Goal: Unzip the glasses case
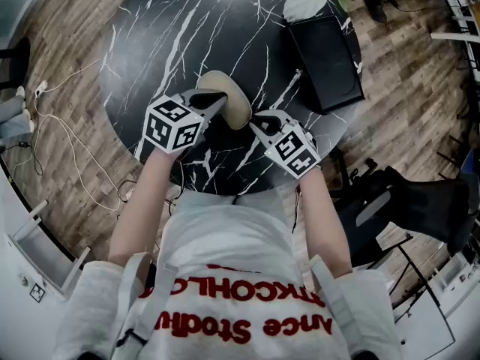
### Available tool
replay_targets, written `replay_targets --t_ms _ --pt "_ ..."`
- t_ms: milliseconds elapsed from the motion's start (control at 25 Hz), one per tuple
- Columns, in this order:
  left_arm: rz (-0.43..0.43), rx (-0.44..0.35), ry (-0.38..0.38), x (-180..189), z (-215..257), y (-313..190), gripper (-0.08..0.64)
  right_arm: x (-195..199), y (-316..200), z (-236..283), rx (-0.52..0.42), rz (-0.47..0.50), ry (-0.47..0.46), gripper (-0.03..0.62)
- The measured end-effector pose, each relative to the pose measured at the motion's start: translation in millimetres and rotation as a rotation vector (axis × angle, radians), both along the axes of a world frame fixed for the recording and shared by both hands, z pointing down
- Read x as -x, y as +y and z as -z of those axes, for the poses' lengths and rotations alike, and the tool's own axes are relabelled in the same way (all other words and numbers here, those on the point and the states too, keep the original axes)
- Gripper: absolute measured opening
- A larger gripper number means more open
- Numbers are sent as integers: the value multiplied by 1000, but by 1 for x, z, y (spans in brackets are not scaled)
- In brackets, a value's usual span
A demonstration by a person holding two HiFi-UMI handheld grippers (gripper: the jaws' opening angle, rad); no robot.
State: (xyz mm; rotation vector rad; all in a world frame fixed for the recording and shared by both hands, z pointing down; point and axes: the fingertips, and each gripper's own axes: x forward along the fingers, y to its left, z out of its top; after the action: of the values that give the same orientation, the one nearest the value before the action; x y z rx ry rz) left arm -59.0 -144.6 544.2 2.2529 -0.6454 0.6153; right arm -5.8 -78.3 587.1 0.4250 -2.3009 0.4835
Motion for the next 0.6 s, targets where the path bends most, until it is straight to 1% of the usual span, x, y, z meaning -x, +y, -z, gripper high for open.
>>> replay_targets --t_ms 200,400,600 --pt "5 6 1 0 0 -1 6 0 2 0 -31 -39 10 38" --pt "9 10 3 0 0 -1 6 11 19 -3 -17 -47 3 31" --pt "13 10 7 0 -1 -1 6 21 27 -4 7 -105 -20 31"
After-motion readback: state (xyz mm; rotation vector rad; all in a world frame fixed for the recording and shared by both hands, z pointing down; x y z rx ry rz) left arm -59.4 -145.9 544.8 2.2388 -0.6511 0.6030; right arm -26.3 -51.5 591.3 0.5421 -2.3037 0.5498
